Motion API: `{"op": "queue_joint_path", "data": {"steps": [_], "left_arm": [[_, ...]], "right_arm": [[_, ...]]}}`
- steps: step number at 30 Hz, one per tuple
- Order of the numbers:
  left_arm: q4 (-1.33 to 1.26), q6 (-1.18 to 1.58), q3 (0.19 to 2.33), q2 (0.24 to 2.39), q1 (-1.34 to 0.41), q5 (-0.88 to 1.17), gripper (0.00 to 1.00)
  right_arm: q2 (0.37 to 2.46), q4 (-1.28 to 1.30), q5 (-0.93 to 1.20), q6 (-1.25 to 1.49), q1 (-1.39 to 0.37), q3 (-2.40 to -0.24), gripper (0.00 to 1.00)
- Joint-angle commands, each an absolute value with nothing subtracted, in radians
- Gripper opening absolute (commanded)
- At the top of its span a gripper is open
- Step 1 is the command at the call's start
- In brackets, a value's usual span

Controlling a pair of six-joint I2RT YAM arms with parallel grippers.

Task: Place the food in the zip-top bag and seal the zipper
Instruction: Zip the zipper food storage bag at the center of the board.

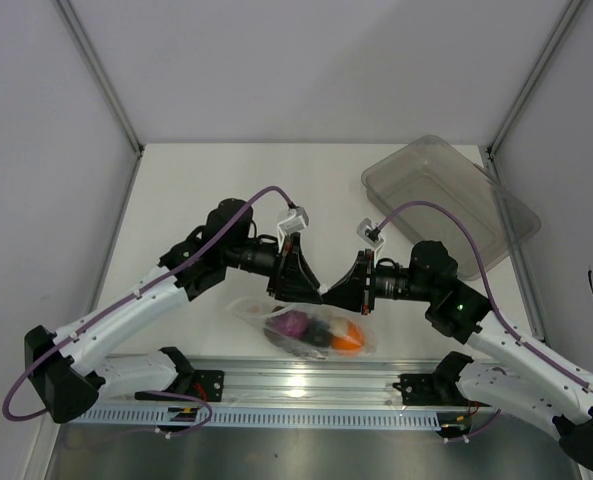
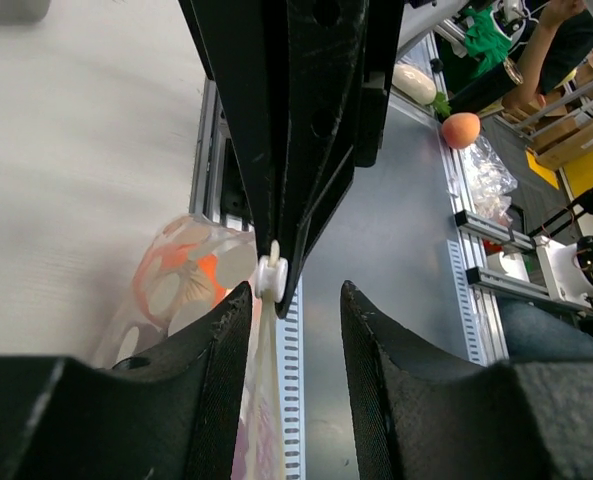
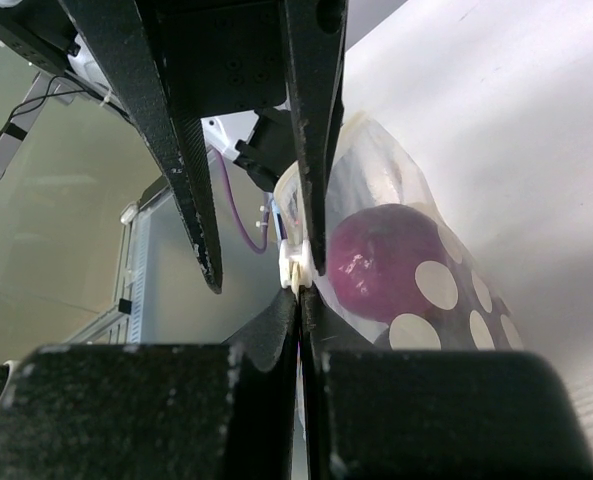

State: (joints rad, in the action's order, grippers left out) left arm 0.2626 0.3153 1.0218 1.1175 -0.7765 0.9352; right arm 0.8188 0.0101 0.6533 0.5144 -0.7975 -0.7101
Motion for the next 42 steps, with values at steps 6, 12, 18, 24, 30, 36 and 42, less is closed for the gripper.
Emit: {"op": "queue_joint_path", "data": {"steps": [6,12,18,24,30,36,42], "left_arm": [[0.201,0.342,1.083,1.126,-0.758,0.881,0.52],[0.187,0.347,1.075,1.129,-0.756,0.913,0.51],[0.183,0.347,1.075,1.14,-0.756,0.931,0.48],[0.192,0.341,1.071,1.15,-0.756,0.931,0.49],[0.195,0.334,1.068,1.146,-0.758,0.946,0.4],[0.195,0.331,1.057,1.143,-0.758,0.957,0.29],[0.195,0.33,1.055,1.15,-0.758,0.963,0.2]], "right_arm": [[0.81,0.026,0.646,0.492,-0.808,-0.709,0.0],[0.811,0.021,0.641,0.492,-0.808,-0.707,0.0],[0.819,0.012,0.644,0.502,-0.808,-0.709,0.0],[0.815,0.012,0.641,0.503,-0.808,-0.712,0.0],[0.816,0.011,0.63,0.503,-0.808,-0.712,0.0],[0.827,-0.02,0.629,0.517,-0.808,-0.713,0.0],[0.828,-0.029,0.614,0.534,-0.808,-0.713,0.0]]}}
